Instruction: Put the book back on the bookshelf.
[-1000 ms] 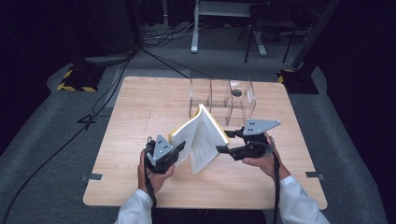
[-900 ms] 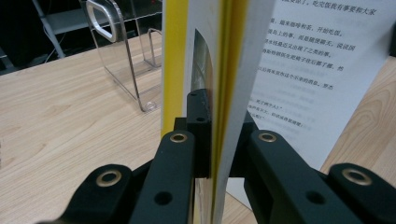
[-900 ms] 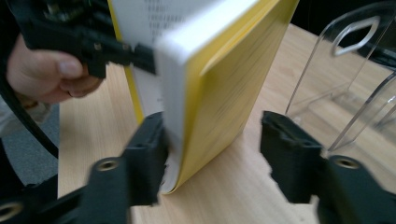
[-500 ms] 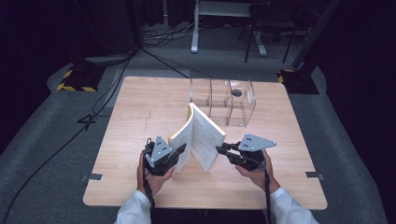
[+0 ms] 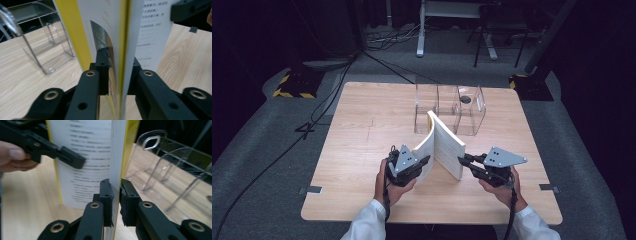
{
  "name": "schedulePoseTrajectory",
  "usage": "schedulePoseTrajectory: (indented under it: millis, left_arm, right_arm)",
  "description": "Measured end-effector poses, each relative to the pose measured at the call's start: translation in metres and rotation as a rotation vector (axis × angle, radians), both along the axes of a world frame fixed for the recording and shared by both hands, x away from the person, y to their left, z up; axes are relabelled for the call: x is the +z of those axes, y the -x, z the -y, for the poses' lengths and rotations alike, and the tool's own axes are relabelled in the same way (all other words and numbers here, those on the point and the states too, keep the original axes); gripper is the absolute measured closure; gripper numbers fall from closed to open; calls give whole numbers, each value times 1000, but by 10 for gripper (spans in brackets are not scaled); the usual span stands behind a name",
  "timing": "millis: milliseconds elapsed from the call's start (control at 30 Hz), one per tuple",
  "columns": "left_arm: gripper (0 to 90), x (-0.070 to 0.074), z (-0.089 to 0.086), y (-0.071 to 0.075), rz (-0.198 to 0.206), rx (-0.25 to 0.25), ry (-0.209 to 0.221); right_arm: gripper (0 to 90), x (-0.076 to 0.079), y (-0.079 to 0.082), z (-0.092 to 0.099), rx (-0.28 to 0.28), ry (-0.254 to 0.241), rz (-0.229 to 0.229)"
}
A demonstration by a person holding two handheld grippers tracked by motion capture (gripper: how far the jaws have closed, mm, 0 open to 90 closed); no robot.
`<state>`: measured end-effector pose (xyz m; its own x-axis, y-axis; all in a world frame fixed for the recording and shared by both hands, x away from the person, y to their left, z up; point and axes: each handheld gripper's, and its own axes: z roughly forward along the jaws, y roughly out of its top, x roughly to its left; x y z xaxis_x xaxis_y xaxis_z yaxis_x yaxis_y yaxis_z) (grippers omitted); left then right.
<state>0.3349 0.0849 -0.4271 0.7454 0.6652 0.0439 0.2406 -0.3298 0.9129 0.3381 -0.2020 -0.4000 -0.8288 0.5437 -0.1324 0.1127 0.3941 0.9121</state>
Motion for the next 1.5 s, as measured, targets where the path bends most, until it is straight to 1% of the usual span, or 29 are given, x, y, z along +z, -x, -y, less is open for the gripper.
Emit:
schedulePoseTrajectory:
  millis: [67, 167, 200, 233, 267, 300, 333, 367, 400, 467, 500, 533, 600, 700, 767, 800, 867, 900, 933, 1000, 1100, 1133, 1167, 1233, 1267, 1367, 1400, 1433, 1500]
  left_arm:
    - [759, 0, 0, 0, -1, 1, -5]
    - [731, -1, -4, -1, -6, 13, -5]
    - [701, -2, -7, -1, -23, -4, -2]
    - [632, -2, -7, -1, -23, -4, -2]
    - [632, -3, -9, 0, -28, -26, -6]
    - [599, -4, -10, 1, -24, -37, -10]
    - [533, -6, -11, 5, -28, -87, -40]
    - [504, -6, -11, 5, -28, -87, -40]
    - [467, -10, -9, 11, -33, -121, -57]
    - [401, -14, -4, 16, -32, -133, -95]
    - [367, -16, -1, 18, -37, -143, -104]
    - [322, -16, -1, 18, -37, -143, -104]
    - [295, -21, 6, 19, -58, -147, -99]
    - [247, -26, 13, 19, -69, -162, -82]
    - [233, -30, 20, 21, -70, -172, -91]
    - [215, -32, 25, 23, -64, -164, -106]
    - [179, -33, 29, 24, -60, -149, -109]
    - [174, -34, 30, 25, -56, -142, -109]
    - [175, -35, 29, 24, -62, -124, -79]
    - [187, -36, 29, 23, -65, -96, -64]
    - [233, -36, 28, 23, -57, -74, -68]
    - [233, -37, 28, 22, -55, -49, -65]
    - [269, -39, 28, 20, -68, -29, -64]
    - [279, -41, 28, 20, -66, -18, -63]
    - [297, -44, 29, 19, -69, 7, -69]
    - [356, -45, 30, 19, -69, 25, -69]
    - [356, -46, 30, 18, -69, 46, -74]
    - [427, -46, 29, 17, -75, 51, -62]
    - [487, -47, 24, 15, -102, 31, -40]
  right_arm:
    - [749, -1, 2, -3, 63, 1, -26]
    - [725, -1, 4, -6, 105, -13, -33]
    - [729, -1, 4, -6, 112, -12, -32]
    - [729, -1, 4, -6, 112, -12, -32]
    - [733, -1, 4, -5, 127, -25, -39]
    - [740, -2, 4, -4, 147, -32, -43]
    - [740, -4, 5, -6, 165, -9, -46]
    - [739, -6, 5, -7, 173, 0, -47]
    - [744, -8, 5, -9, 179, 9, -41]
    - [750, -12, 5, -13, 193, 19, -46]
    - [751, -13, 5, -15, 199, 20, -44]
    - [751, -13, 5, -15, 199, 20, -44]
    - [756, -16, 3, -20, 216, 15, -48]
    - [755, -16, 2, -25, 226, 8, -44]
    - [758, -17, 1, -31, 238, -3, -38]
    - [761, -18, 1, -33, 243, -6, -32]
    - [761, -19, 0, -39, 253, -13, -23]
    - [762, -19, 0, -41, 258, -19, -22]
    - [763, -19, -1, -42, 261, -29, -25]
    - [765, -19, -2, -45, 267, -50, -24]
    - [756, -20, -4, -50, 275, -70, -31]
    - [756, -20, -4, -50, 275, -70, -31]
    - [746, -21, -4, -52, 276, -80, -37]
    - [742, -22, -4, -53, 272, -84, -37]
    - [742, -22, -4, -53, 273, -83, -34]
    - [740, -22, -4, -53, 271, -84, -35]
    - [735, -23, -4, -53, 268, -86, -34]
    - [720, -23, -4, -53, 264, -87, -33]
    - [694, -22, -4, -51, 252, -84, -35]
